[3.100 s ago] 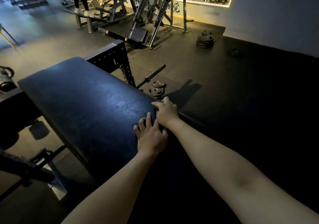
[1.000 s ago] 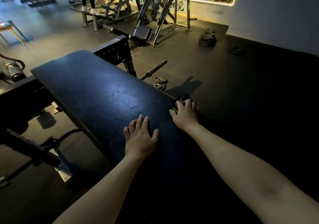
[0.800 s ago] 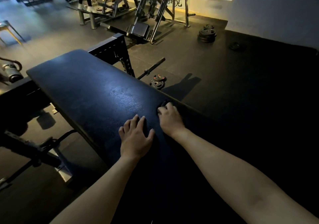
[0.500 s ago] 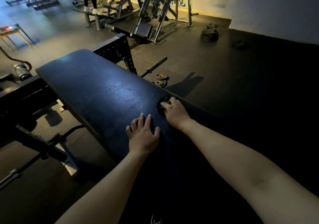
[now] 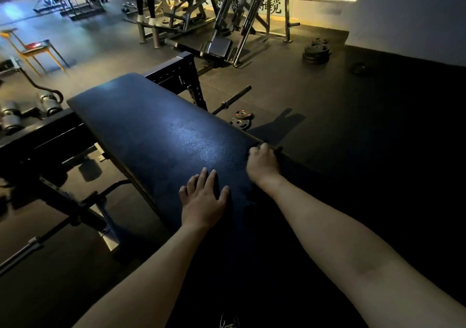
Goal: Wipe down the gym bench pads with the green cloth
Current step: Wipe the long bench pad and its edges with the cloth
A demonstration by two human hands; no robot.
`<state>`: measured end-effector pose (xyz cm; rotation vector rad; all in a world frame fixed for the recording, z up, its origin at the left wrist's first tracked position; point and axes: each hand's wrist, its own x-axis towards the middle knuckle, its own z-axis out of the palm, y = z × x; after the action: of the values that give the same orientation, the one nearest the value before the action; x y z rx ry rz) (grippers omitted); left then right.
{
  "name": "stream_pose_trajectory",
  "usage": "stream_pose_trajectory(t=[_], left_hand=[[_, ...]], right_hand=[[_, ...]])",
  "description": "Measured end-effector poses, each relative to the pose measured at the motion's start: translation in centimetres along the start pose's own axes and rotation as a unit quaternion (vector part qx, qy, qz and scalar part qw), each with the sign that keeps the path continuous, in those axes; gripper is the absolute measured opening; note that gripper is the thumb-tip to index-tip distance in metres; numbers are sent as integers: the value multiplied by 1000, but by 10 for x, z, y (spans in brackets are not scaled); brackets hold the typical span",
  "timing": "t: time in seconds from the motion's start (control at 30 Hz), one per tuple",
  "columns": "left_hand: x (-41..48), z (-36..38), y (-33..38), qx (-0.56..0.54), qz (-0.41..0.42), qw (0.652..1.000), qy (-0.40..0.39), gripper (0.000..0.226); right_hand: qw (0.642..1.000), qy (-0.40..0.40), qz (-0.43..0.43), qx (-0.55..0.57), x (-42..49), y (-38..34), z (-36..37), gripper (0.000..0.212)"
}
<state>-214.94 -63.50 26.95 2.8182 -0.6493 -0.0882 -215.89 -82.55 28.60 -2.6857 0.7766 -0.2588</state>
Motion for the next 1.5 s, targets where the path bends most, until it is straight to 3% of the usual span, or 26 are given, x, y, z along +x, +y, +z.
stream_pose_trajectory(t=[0.17,0.23,0.3,0.37,0.43,0.5,0.73,0.93,1.0,1.07,1.13,1.27,1.4,1.5], left_hand=[[1,2,0,-6,0,1000,19,72],[1,2,0,-9,-1,1000,23,73],[0,2,1,-4,-3,1000,28,74],[2,2,2,-6,-1,999,32,74],[3,2,2,-9,1,999,33,73],[3,2,2,-9,0,999,30,73],[3,2,1,0,-1,1000,30,76],[2,2,-2,-4,3,999,32,85],[1,1,-1,-6,4,999,34,78],[1,1,0,-2,0,999,45,73],[0,2,2,-4,-2,999,52,73],[1,3,2,-7,0,998,60,71],[2,4,1,-16,8,998,55,71],[3,3,-1,-20,19,999,42,73]], right_hand=[[977,-92,-177,77,-25,-42,14,30],[971,-88,-208,82,-22,-30,10,31],[984,-23,-171,38,-4,-1,6,33],[998,42,-40,7,19,36,-1,31],[997,37,68,-6,31,59,-8,34],[996,20,80,-24,35,56,-8,38],[998,54,-12,-2,1,-14,16,30],[973,-71,-172,135,-35,-34,20,30],[968,-58,-201,138,-33,-24,9,30],[978,31,-164,126,-16,-8,-3,29],[988,100,-73,91,6,18,-13,32],[998,31,20,60,13,57,-10,34],[996,41,28,76,1,41,-4,40],[995,21,37,88,-9,12,1,55]])
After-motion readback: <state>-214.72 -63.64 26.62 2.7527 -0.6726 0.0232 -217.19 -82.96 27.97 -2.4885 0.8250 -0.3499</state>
